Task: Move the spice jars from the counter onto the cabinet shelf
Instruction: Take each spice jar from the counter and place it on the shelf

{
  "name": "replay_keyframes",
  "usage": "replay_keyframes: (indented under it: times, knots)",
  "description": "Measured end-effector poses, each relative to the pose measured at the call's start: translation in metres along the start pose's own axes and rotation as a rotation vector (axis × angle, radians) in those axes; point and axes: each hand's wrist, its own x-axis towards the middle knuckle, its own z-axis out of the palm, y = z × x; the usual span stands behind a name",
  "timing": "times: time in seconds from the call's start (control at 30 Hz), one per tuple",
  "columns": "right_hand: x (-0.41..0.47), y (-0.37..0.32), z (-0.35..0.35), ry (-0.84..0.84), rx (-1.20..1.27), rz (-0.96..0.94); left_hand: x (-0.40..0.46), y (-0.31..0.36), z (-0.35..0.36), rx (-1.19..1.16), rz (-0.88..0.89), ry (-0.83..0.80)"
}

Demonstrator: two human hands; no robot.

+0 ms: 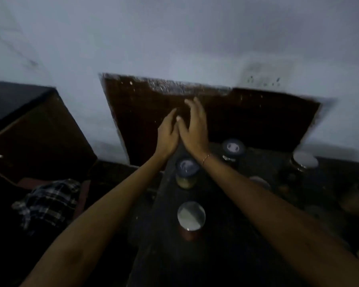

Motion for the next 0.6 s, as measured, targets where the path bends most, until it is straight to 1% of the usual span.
replay_keyframes:
  times: [0.1,0.17,0.27,0.33,0.37,0.43,0.47,0.6]
  knots:
    - [-0.073,0.031,0.004,-0.149,0.034,0.152,-0.053,-0.050,0.011,-0.058,-0.189,-0.107]
    - [-0.116,0.044,-0.003,-0.247,0.076,0.199,-0.087,-0.072,0.014,-0.147,-0.293,-0.156]
    - [-0.182,0.061,-0.020,-0.457,0.066,0.254,-0.142,-0.091,0.021,-0.262,-0.438,-0.244]
    - [-0.216,0.071,-0.030,-0.582,0.009,0.302,-0.173,-0.097,0.030,-0.272,-0.509,-0.251]
    - [-0.227,0.074,-0.032,-0.619,-0.020,0.327,-0.183,-0.098,0.035,-0.279,-0.567,-0.218]
    - [-0.235,0.077,-0.033,-0.622,-0.050,0.379,-0.192,-0.094,0.042,-0.312,-0.679,-0.142]
    - [-0.235,0.076,-0.033,-0.597,-0.056,0.397,-0.191,-0.090,0.043,-0.322,-0.700,-0.139]
    - [-0.222,0.077,-0.040,-0.509,-0.083,0.432,-0.178,-0.077,0.049,-0.328,-0.600,-0.233]
